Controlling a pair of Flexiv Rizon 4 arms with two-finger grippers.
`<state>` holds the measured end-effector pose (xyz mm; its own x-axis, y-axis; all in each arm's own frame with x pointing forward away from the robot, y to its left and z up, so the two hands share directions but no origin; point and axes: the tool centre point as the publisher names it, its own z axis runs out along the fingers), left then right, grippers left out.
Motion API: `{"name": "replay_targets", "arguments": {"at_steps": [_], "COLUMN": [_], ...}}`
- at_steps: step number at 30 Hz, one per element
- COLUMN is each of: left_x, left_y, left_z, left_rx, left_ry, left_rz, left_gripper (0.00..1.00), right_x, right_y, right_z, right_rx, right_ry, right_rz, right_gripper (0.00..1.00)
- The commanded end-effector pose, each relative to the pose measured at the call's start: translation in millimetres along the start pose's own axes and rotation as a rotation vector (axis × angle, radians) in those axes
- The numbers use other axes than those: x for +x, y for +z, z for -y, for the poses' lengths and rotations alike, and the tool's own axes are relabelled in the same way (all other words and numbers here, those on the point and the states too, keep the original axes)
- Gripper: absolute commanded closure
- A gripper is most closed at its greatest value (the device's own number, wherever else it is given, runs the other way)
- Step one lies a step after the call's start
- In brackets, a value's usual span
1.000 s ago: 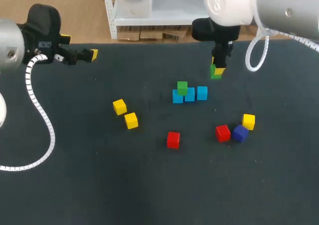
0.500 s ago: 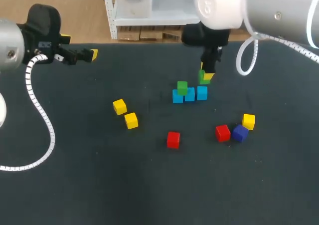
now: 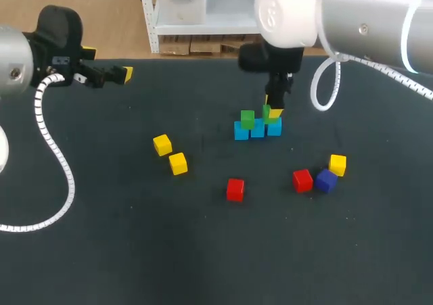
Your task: Place the blue cubes, place green cubes on the blue cubes, place the yellow cubes on the green cubes, then place the red cubes on the yellow cubes, and place purple cube on the red cubes.
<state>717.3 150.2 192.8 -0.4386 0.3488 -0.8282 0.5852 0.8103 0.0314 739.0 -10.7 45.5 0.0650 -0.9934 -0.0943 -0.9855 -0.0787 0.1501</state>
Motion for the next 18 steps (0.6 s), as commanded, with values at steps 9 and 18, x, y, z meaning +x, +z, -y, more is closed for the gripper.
{"name": "replay_targets", "arguments": {"at_steps": [9,18], "left_x": [2.2,2.2], "left_y": [-0.3,-0.3], "left_z": [-2.8,-2.8], "left_rx": [0.012,0.012], "left_ry": [0.002,0.002], "left_rz": [0.010,0.010], "left_gripper": [0.00,0.00], "right_x": [-1.7,0.0], "right_y": [8.4,11.7], "right_z": [12.7,14.5], "right_rx": [-0.013,-0.019], "right_ry": [0.001,-0.006], "right_rz": [-0.016,-0.032], "right_gripper": [1.00,1.00]}}
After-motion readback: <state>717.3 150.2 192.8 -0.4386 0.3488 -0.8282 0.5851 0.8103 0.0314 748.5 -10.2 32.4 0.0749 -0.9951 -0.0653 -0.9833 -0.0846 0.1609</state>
